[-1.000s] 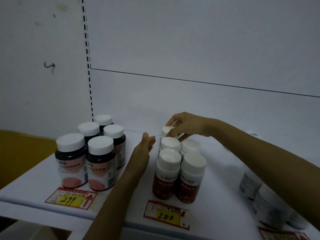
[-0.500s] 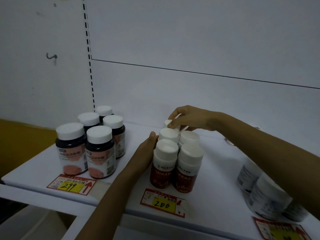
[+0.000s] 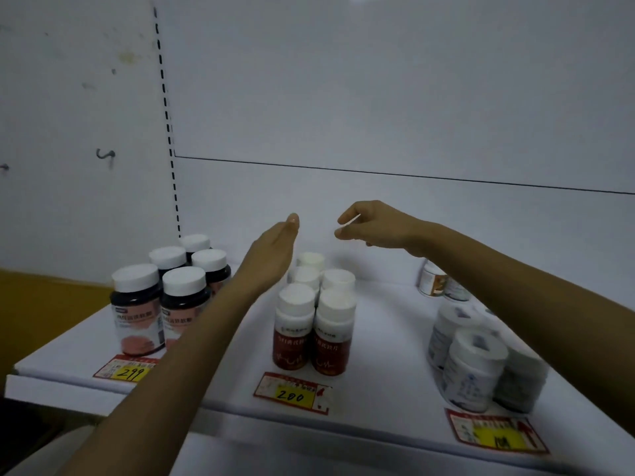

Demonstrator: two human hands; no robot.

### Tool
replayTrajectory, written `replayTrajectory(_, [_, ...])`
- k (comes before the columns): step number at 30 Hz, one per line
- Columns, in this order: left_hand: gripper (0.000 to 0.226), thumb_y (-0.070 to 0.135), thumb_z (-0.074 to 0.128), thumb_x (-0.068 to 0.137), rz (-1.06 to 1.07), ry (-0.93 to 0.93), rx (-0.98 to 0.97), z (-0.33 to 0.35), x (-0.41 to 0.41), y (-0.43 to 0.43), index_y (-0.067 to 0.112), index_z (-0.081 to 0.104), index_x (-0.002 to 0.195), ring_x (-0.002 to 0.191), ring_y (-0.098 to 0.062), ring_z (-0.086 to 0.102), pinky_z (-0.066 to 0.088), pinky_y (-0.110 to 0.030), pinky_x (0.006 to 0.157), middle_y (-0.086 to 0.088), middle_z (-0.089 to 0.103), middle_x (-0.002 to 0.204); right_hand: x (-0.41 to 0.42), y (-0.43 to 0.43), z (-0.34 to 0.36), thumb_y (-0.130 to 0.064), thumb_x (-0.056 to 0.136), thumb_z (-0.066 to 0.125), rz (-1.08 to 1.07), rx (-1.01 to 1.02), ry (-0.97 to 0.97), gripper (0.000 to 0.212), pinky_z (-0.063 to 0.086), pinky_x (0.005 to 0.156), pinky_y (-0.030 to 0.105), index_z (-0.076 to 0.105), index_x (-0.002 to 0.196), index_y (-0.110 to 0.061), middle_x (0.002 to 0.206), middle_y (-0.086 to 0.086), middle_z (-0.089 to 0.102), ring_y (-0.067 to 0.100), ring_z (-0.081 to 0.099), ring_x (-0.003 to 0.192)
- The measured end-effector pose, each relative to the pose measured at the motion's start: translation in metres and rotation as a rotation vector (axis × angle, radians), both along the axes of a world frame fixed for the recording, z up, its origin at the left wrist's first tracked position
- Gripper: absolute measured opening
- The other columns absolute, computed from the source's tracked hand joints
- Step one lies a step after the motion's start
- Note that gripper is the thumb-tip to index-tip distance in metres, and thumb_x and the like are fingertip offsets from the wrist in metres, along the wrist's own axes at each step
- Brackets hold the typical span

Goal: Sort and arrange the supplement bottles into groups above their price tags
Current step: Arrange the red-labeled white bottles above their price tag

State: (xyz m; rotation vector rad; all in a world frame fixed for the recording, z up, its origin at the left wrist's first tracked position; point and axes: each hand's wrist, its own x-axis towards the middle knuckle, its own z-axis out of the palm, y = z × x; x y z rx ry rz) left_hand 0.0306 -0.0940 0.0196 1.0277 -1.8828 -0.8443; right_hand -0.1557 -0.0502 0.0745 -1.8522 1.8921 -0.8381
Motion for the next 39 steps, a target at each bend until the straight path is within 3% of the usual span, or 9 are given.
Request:
replayTrajectory(4, [0.055, 0.051, 0.023, 0.096, -0.054, -0.208, -0.245, 0.031, -0.033, 0.039, 0.016, 0.044, 0.133, 0.123, -0.02, 0.046, 0.03, -0.026, 0.092, -0.003, 0.049, 0.139, -0.029, 0.051, 0.01, -0.036, 0.086, 0.065, -0.076, -0.07, 0.062, 0.039, 0.045, 0.079, 0.026, 0.055, 0.119, -0.017, 0.117, 0.005, 0.061, 0.017, 0.058, 0.102])
replayTrajectory(7, [0.054, 0.052, 0.028, 0.095, -0.129, -0.298, -0.347, 0.041, -0.062, 0.073, 0.019, 0.041, 0.136, 0.126, -0.019, 0.046, 0.034, -0.029, 0.096, 0.0, 0.046, 0.142, -0.054, 0.096, 0.012, -0.037, 0.085, 0.065, -0.138, -0.085, 0.091, 0.04, 0.047, 0.086, 0.03, 0.055, 0.119, -0.018, 0.116, 0.004, 0.061, 0.018, 0.058, 0.104])
replayTrajectory(13, [0.054, 0.05, 0.032, 0.094, -0.279, -0.355, -0.465, 0.04, -0.119, 0.143, 0.02, 0.037, 0.14, 0.131, -0.016, 0.041, 0.032, -0.03, 0.104, 0.002, 0.041, 0.146, -0.111, 0.184, 0.001, -0.037, 0.084, 0.066, -0.267, -0.106, 0.052, 0.041, 0.048, 0.086, 0.031, 0.053, 0.12, -0.021, 0.117, 0.004, 0.061, 0.018, 0.058, 0.102])
replayTrajectory(17, [0.056, 0.051, 0.033, 0.093, -0.327, -0.451, -0.518, 0.037, -0.154, 0.17, 0.021, 0.035, 0.141, 0.133, -0.017, 0.038, 0.033, -0.037, 0.109, 0.002, 0.039, 0.148, -0.142, 0.234, -0.012, -0.039, 0.085, 0.065, -0.342, -0.11, 0.058, 0.049, 0.046, 0.081, 0.026, 0.049, 0.128, -0.022, 0.125, 0.004, 0.055, 0.017, 0.056, 0.104])
replayTrajectory(22, [0.056, 0.05, 0.034, 0.094, -0.373, -0.561, -0.539, 0.036, -0.181, 0.188, 0.021, 0.033, 0.141, 0.134, -0.017, 0.036, 0.032, -0.037, 0.107, 0.002, 0.037, 0.148, -0.175, 0.269, -0.02, -0.038, 0.085, 0.065, -0.381, -0.097, 0.082, 0.046, 0.045, 0.088, 0.029, 0.052, 0.126, -0.02, 0.126, 0.007, 0.057, 0.018, 0.055, 0.107])
replayTrajectory(34, [0.055, 0.048, 0.033, 0.095, -0.254, -0.79, -0.47, 0.035, -0.2, 0.113, 0.022, 0.028, 0.143, 0.134, -0.023, 0.036, 0.032, -0.042, 0.109, -0.002, 0.036, 0.15, -0.205, 0.189, -0.011, -0.039, 0.087, 0.063, -0.306, -0.065, 0.249, 0.046, 0.044, 0.086, 0.029, 0.052, 0.126, -0.016, 0.124, 0.009, 0.057, 0.018, 0.054, 0.103])
replayTrajectory(39, [0.054, 0.045, 0.035, 0.096, -0.219, -0.878, -0.431, 0.032, -0.217, 0.056, 0.02, 0.027, 0.144, 0.134, -0.024, 0.038, 0.033, -0.042, 0.109, -0.004, 0.036, 0.149, -0.218, 0.112, -0.006, -0.042, 0.086, 0.063, -0.253, 0.075, 0.468, 0.054, 0.044, 0.094, 0.034, 0.047, 0.132, -0.018, 0.134, 0.008, 0.052, 0.023, 0.052, 0.117])
